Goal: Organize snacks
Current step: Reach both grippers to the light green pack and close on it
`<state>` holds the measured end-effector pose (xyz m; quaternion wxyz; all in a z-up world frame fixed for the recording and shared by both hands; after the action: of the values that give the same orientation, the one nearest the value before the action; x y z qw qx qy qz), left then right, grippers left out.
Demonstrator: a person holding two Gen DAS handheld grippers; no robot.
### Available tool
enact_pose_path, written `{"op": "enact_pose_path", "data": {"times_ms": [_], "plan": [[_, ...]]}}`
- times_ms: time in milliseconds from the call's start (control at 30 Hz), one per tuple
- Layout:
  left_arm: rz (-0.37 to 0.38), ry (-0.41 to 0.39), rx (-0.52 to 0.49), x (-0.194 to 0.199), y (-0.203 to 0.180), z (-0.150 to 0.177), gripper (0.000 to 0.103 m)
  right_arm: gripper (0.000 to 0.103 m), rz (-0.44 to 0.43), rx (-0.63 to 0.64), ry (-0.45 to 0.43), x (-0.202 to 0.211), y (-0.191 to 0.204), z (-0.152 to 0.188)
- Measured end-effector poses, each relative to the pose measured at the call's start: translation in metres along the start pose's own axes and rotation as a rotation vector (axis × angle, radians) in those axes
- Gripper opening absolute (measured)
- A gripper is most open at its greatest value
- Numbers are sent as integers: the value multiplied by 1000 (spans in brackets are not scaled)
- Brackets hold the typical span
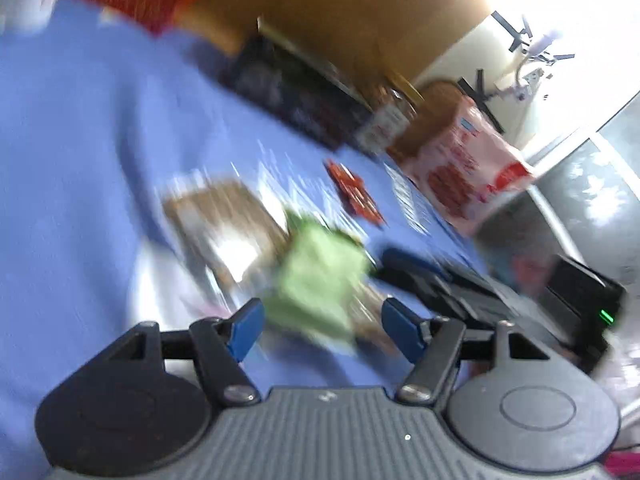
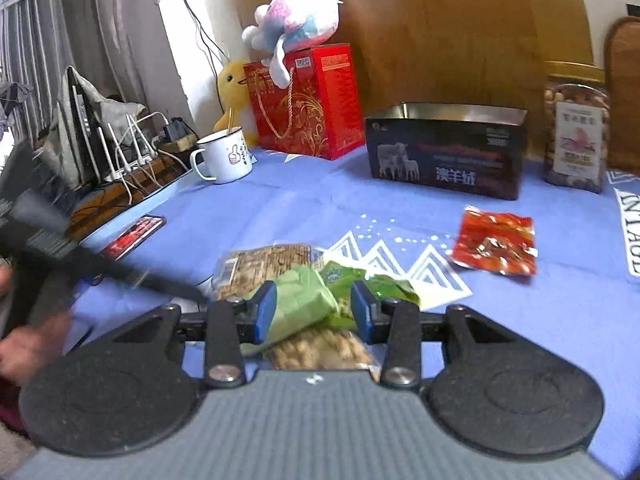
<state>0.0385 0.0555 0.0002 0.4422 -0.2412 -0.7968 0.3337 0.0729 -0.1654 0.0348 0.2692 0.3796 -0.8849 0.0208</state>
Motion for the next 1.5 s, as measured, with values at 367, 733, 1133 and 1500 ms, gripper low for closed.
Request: {"op": "enact_pose_path", "data": {"times_ms": [367, 733, 1133, 1500], "plan": [[6, -29, 89, -22, 9, -8, 66, 32, -42, -85, 32, 1, 9, 22], [-107, -107, 6, 2, 26, -30, 66, 31, -38, 239, 119, -3, 66, 38], [-95, -99, -15, 2, 23, -35, 73, 42, 256, 31, 85, -12, -35, 14], [-54, -30, -59, -6, 16, -12, 51, 40, -32, 247, 107, -22, 66, 43]]}}
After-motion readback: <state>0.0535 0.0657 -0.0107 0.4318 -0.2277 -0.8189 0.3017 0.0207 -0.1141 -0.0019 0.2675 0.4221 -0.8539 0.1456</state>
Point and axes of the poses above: each gripper's, at about its wrist camera, not at the fingertips, and x roughly against the way its jaws point, y to its left, z to its underside, the point moved 4 cm from there along -x, roughly the way its jaws point, and after that the axes turned 8 degrees about x, right-handed, at the moved point
